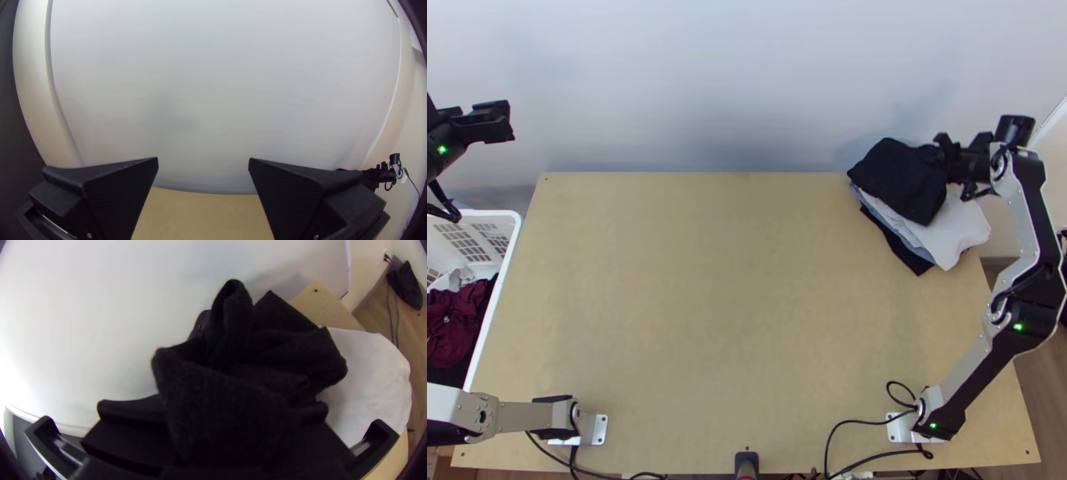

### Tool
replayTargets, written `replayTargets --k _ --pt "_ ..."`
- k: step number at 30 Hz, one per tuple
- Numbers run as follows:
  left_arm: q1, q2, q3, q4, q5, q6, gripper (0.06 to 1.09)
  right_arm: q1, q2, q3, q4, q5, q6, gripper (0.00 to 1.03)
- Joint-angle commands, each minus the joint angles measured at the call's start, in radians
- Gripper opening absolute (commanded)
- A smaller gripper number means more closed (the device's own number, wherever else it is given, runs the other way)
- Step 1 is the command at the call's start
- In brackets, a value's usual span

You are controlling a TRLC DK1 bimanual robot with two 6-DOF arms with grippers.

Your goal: Fold the t-shirt

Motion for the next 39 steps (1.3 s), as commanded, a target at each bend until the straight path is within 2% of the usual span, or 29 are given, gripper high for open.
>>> replayTargets --k 1,15,16,17,20,24,32,34,37,39 --pt "0.006 -0.027 -0.023 0.019 -0.004 -0.014 1.04 -0.021 -0.079 -0.070 0.002 0.025 -0.066 0.03" --pt "-0.001 -0.030 -0.035 0.029 -0.004 -0.008 1.04 -0.125 -0.119 -0.229 0.016 0.069 -0.141 0.03" --pt "-0.001 -0.030 -0.035 0.030 -0.004 -0.008 1.04 -0.130 -0.121 -0.237 0.017 0.075 -0.145 0.09" --pt "-0.002 -0.030 -0.035 0.030 -0.004 -0.008 1.04 -0.135 -0.119 -0.241 0.019 0.091 -0.145 0.25" --pt "-0.004 -0.028 -0.035 0.035 -0.004 -0.005 1.04 -0.148 -0.121 -0.266 0.048 0.197 -0.165 1.00" --pt "-0.005 -0.030 -0.033 0.039 -0.004 0.003 1.04 -0.182 -0.152 -0.320 0.155 0.273 -0.165 1.00" --pt "-0.004 -0.039 -0.033 0.041 -0.004 0.011 1.04 -0.210 -0.276 -0.379 0.282 0.436 -0.152 1.00" --pt "-0.004 -0.040 -0.033 0.041 -0.004 0.011 1.04 -0.188 -0.337 -0.407 0.338 0.507 -0.175 1.00" --pt "-0.004 -0.042 -0.033 0.042 -0.004 0.011 1.04 -0.116 -0.431 -0.464 0.433 0.514 -0.225 0.99" --pt "-0.004 -0.042 -0.032 0.042 -0.004 0.011 1.04 -0.044 -0.471 -0.504 0.442 0.514 -0.296 0.99"
